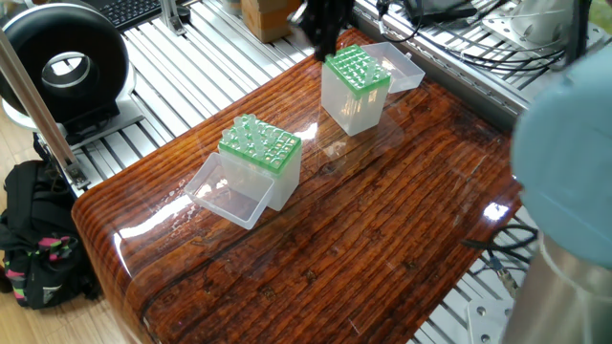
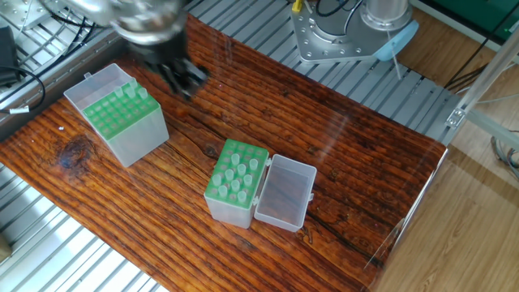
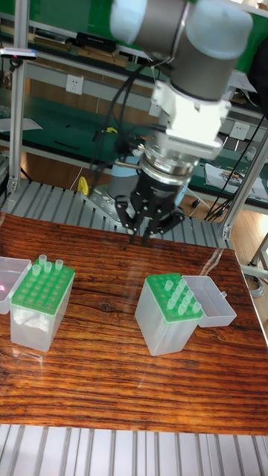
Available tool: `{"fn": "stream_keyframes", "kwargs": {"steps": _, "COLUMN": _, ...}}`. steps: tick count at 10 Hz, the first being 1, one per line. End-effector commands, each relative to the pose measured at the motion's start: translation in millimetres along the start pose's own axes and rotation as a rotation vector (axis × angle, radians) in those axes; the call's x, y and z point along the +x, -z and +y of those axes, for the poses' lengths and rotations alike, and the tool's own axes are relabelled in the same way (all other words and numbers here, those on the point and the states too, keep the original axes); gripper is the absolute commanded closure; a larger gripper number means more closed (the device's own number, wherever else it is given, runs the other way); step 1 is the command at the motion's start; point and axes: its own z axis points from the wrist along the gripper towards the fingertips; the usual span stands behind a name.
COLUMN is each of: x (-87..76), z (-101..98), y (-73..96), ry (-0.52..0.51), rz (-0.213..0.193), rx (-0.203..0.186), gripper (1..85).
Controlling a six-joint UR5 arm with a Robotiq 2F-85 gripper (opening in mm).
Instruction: Transfer all large pipette tips from one holder to another
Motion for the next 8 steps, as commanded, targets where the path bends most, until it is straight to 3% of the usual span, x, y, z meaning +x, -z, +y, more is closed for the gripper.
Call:
{"fn": "stream_keyframes", "kwargs": {"steps": 1, "x": 9.5, "z": 37.9, "y": -28.8, "ry": -0.079, "rz": -0.022, "rx": -0.023, "gripper": 58.3}}
{"fn": "stream_keyframes", "kwargs": {"steps": 2, "x": 3.8, "z": 57.9, "y": -29.2, "ry": -0.118, "rz": -0.044, "rx": -0.093, "gripper": 58.3}}
{"fn": "stream_keyframes", "kwargs": {"steps": 3, "x": -4.9, "z": 67.8, "y": -27.8, "ry": -0.137, "rz": -0.076, "rx": -0.133, "gripper": 58.3}}
{"fn": "stream_keyframes", "kwargs": {"steps": 7, "x": -33.0, "z": 73.4, "y": -35.8, "ry": -0.093, "rz": -0.183, "rx": -0.136, "gripper": 58.7}}
{"fn": "stream_keyframes", "kwargs": {"steps": 8, "x": -33.4, "z": 66.9, "y": -37.4, "ry": -0.039, "rz": -0.187, "rx": -0.105, "gripper": 58.7}}
